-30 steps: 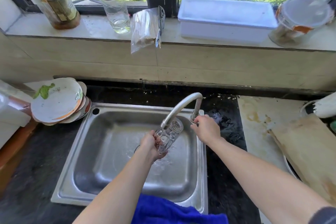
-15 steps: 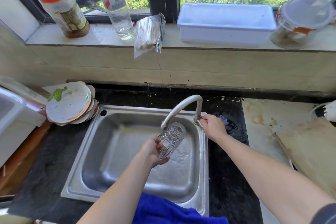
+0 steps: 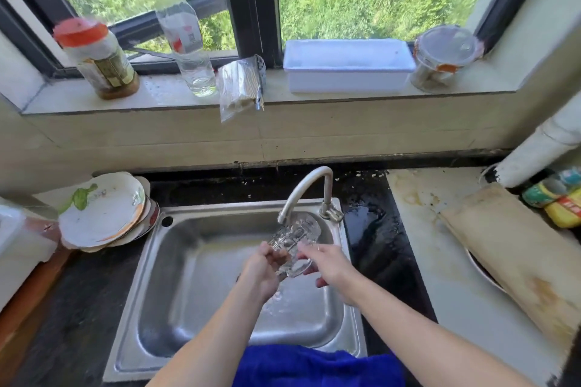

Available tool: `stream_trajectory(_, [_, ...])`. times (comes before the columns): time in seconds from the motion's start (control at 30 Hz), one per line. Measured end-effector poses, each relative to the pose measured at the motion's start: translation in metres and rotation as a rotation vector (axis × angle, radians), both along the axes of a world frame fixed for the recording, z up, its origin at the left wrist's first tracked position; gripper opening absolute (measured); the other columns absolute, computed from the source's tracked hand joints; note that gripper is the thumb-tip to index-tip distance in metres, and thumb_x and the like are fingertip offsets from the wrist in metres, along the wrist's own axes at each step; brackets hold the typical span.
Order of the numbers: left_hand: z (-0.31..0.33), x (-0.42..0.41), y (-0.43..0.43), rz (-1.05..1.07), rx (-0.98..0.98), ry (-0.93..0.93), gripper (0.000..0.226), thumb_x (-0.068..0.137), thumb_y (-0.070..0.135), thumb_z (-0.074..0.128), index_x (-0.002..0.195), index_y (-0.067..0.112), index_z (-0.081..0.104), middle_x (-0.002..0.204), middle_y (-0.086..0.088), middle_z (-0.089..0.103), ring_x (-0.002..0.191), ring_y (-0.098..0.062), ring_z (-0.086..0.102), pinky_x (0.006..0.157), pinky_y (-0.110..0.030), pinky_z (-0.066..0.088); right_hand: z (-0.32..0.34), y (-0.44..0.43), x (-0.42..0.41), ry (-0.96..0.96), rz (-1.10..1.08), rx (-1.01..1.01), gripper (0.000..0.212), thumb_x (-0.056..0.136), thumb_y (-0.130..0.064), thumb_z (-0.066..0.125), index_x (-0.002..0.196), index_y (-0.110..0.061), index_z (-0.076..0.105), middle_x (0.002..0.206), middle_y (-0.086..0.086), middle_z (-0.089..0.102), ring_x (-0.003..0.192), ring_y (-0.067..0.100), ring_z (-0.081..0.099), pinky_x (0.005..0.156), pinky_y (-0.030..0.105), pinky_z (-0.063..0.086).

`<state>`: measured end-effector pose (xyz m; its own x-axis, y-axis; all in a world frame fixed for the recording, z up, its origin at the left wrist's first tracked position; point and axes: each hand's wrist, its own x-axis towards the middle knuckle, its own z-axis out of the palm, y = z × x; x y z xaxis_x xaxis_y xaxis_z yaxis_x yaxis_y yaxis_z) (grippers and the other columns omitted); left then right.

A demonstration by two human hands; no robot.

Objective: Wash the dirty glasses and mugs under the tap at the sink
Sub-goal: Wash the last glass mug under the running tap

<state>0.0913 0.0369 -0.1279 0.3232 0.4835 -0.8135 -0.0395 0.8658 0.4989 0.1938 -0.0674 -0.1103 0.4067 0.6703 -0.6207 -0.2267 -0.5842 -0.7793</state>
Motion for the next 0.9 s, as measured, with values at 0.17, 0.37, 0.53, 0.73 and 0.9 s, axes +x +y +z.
stream_trajectory(0.17, [0.001, -0.036, 0.014, -0.529, 0.313, 0.204, 0.031, 0.1, 0.026, 0.042, 0.08, 0.008, 0.056, 0.069, -0.008, 0.064, 0.066, -0.022, 0.054, 0.067, -0.032, 0.039, 0.007, 0.001, -0.026, 0.033, -0.255, 0.025, 0.029, 0.098, -0.032, 0.055, 0.091, -0.006, 0.064, 0.085, 0.009, 0.053, 0.075, 0.02, 0.057, 0.057, 0.027, 0.055])
stream_trajectory(0.37, [0.025, -0.037, 0.017, -1.359, 1.162, 0.696, 0.022, 0.089, 0.023, 0.044, 0.1, 0.012, 0.059, 0.102, -0.009, 0.065, 0.094, -0.03, 0.061, 0.08, -0.033, 0.049, 0.039, -0.038, -0.022, -0.537, -0.188, -0.105, 0.043, 0.094, -0.034, 0.057, 0.058, -0.011, 0.052, 0.062, 0.008, 0.059, 0.066, 0.031, 0.065, 0.072, 0.051, 0.056])
stream_trajectory(0.53, [0.056, 0.012, -0.03, -1.614, 1.667, 0.594, 0.014, 0.091, 0.02, 0.038, 0.087, 0.016, 0.051, 0.106, -0.006, 0.062, 0.097, -0.03, 0.057, 0.079, -0.041, 0.043, 0.081, -0.113, -0.01, -0.698, -0.328, -0.156, 0.045, 0.094, -0.035, 0.057, 0.057, -0.013, 0.043, 0.064, 0.009, 0.052, 0.078, 0.04, 0.063, 0.075, 0.055, 0.054])
stream_trajectory(0.73, [0.105, 0.076, -0.142, -1.617, 2.123, 0.389, 0.02, 0.09, 0.019, 0.042, 0.102, 0.014, 0.057, 0.106, -0.009, 0.057, 0.101, -0.033, 0.057, 0.081, -0.041, 0.04, 0.116, -0.249, -0.005, -0.74, -0.614, -0.239, 0.042, 0.093, -0.038, 0.056, 0.059, -0.015, 0.045, 0.057, 0.0, 0.053, 0.074, 0.034, 0.066, 0.066, 0.038, 0.05])
stream_trajectory(0.9, [0.135, 0.105, -0.278, -1.622, 2.217, 0.079, 0.023, 0.091, 0.021, 0.042, 0.105, 0.016, 0.059, 0.109, -0.008, 0.058, 0.098, -0.032, 0.058, 0.077, -0.036, 0.038, 0.131, -0.402, -0.031, -0.809, -0.872, -0.346, 0.048, 0.092, -0.037, 0.058, 0.049, -0.018, 0.045, 0.05, -0.006, 0.054, 0.065, 0.025, 0.061, 0.06, 0.033, 0.043])
